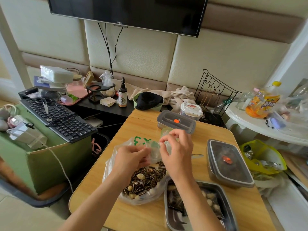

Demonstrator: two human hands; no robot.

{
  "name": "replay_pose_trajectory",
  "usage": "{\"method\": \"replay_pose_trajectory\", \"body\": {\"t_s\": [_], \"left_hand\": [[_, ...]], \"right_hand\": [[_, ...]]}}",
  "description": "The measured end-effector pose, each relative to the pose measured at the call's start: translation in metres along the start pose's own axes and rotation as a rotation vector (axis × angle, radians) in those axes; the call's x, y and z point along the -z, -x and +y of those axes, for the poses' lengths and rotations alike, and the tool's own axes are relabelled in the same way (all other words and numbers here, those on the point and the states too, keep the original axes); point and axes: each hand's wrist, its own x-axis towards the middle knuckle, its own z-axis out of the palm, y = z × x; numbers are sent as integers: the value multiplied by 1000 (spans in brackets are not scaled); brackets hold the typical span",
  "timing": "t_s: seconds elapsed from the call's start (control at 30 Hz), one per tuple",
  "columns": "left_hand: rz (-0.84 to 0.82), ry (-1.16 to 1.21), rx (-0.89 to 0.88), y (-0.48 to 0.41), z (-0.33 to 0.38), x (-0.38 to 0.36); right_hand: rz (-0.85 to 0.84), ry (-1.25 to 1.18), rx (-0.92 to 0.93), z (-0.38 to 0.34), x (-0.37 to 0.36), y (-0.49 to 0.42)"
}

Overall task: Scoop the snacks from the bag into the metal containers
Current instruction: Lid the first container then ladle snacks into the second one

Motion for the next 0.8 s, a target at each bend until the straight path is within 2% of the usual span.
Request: {"method": "replay_pose_trajectory", "body": {"t_s": [0.07, 0.17, 0.23, 0.37, 0.63, 0.8], "left_hand": [[-9, 7, -4, 0, 0, 1], [-47, 62, 3, 2, 1, 3], [-67, 133, 26, 2, 2, 3], [-87, 228, 72, 0, 2, 3], [-76, 145, 83, -6, -4, 6], [-110, 160, 65, -5, -3, 9]], "right_hand": [[-23, -58, 63, -2, 1, -2], [-237, -289, 68, -9, 3, 0], [-302, -372, 31, -11, 0, 3], [-346, -429, -36, -6, -4, 4], [-452, -463, -107, -7, -3, 5], [-502, -541, -275, -4, 1, 1]]}}
